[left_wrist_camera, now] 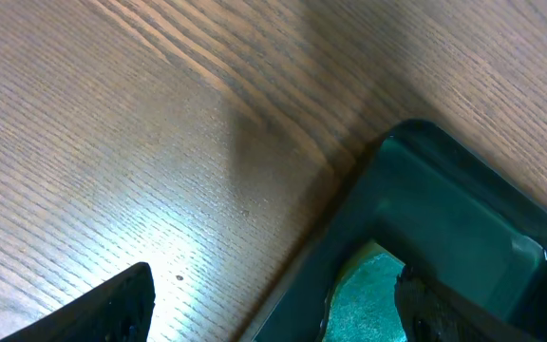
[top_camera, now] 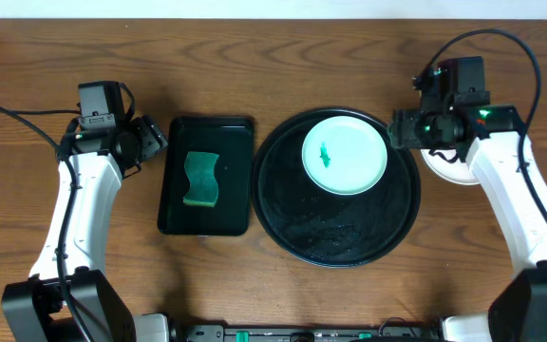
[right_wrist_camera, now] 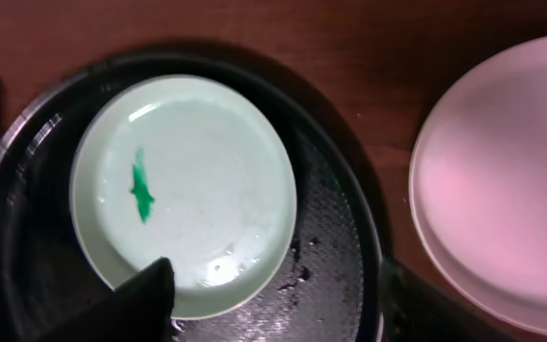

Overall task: Clean dirty plates on tray and stack at the side
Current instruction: 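Hold the pale green plate's rim steady with the right gripper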

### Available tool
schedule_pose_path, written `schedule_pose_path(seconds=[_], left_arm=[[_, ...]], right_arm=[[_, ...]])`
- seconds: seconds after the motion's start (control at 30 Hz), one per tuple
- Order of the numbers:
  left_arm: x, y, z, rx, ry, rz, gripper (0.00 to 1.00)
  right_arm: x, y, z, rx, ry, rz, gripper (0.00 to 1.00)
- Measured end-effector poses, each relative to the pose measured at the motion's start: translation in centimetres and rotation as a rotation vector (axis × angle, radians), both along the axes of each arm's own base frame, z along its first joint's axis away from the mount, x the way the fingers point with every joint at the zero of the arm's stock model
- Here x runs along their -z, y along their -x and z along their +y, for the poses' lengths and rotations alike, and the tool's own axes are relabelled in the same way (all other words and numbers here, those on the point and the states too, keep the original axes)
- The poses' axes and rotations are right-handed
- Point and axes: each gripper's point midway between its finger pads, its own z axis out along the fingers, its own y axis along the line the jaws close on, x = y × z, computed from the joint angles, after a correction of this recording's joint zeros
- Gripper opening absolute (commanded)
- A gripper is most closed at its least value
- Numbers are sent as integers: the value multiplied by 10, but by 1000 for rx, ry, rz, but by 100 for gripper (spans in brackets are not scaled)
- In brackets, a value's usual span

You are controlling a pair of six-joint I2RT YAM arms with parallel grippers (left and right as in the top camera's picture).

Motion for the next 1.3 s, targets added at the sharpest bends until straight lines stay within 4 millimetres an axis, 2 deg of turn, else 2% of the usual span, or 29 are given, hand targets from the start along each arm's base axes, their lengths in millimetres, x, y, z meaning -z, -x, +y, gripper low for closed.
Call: schedule_pose_path(seconds=[0.1, 0.2, 0.27, 0.37, 0.47, 0.83, 1.1, 1.3], left_arm=[[0, 0, 0, 0, 0, 0, 82], [0, 0, 0, 0, 0, 0, 81], [0, 0, 0, 0, 0, 0, 81], [0, 0, 0, 0, 0, 0, 81], [0, 0, 0, 0, 0, 0, 81], [0, 0, 0, 0, 0, 0, 81], [0, 0, 0, 0, 0, 0, 81], [0, 0, 0, 0, 0, 0, 81]], right_arm=[[18, -2, 0, -15, 12, 41, 57], [40, -5, 0, -27, 21, 88, 40], [58, -6, 1, -33, 26, 128, 32], [83, -4, 0, -35, 33, 192, 31], [95, -3, 0, -37, 35, 218, 31], [98, -14, 3, -40, 22, 169, 25], [110, 6, 3, -41, 18, 244, 23], [106, -10, 5, -42, 7, 175, 22]])
